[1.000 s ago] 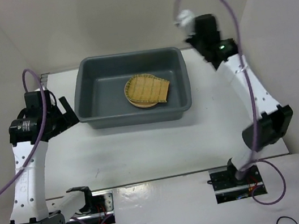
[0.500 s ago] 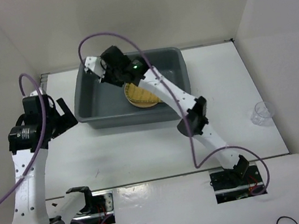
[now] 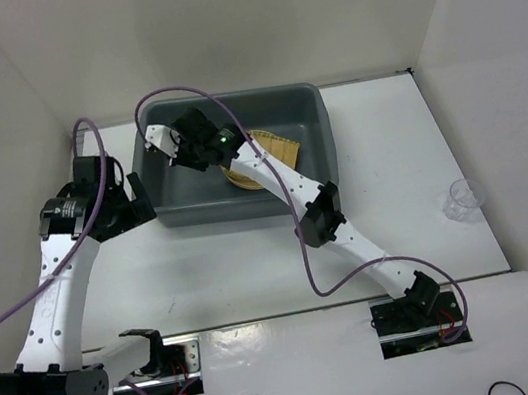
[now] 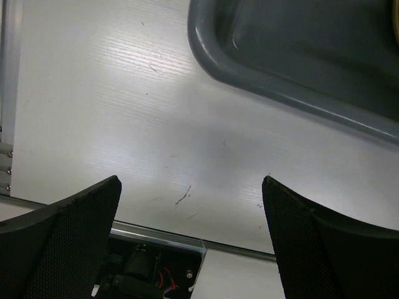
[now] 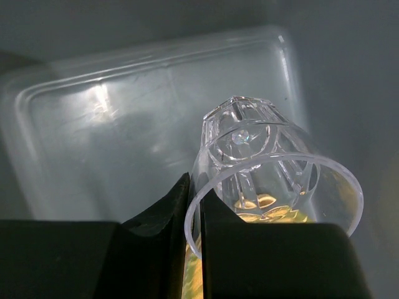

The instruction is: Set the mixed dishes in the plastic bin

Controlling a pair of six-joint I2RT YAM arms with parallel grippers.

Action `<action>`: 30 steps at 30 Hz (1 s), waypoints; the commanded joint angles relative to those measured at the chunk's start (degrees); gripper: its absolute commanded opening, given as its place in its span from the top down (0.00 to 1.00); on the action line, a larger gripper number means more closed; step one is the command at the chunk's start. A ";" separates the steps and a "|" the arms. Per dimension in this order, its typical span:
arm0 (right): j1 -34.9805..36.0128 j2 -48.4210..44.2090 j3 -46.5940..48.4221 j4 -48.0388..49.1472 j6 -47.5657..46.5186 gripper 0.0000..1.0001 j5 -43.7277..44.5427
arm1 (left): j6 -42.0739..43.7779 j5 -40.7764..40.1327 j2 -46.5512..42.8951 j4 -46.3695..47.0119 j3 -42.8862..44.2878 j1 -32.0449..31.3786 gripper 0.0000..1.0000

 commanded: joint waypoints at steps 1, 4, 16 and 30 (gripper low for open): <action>-0.84 3.91 4.85 4.77 0.45 0.88 -0.68 | 0.09 -1.03 -0.06 0.12 -0.02 -1.40 0.00; -0.84 4.97 4.34 5.83 -0.77 0.85 0.46 | 0.09 -1.03 1.25 0.12 -0.02 -2.72 0.00; -0.84 7.44 4.87 8.63 -2.36 0.61 4.50 | 0.09 -1.03 2.48 0.12 -0.02 -3.95 0.00; -3.03 -8.45 4.87 12.01 6.41 0.01 29.72 | 0.09 -3.40 1.96 0.64 0.50 -3.95 0.00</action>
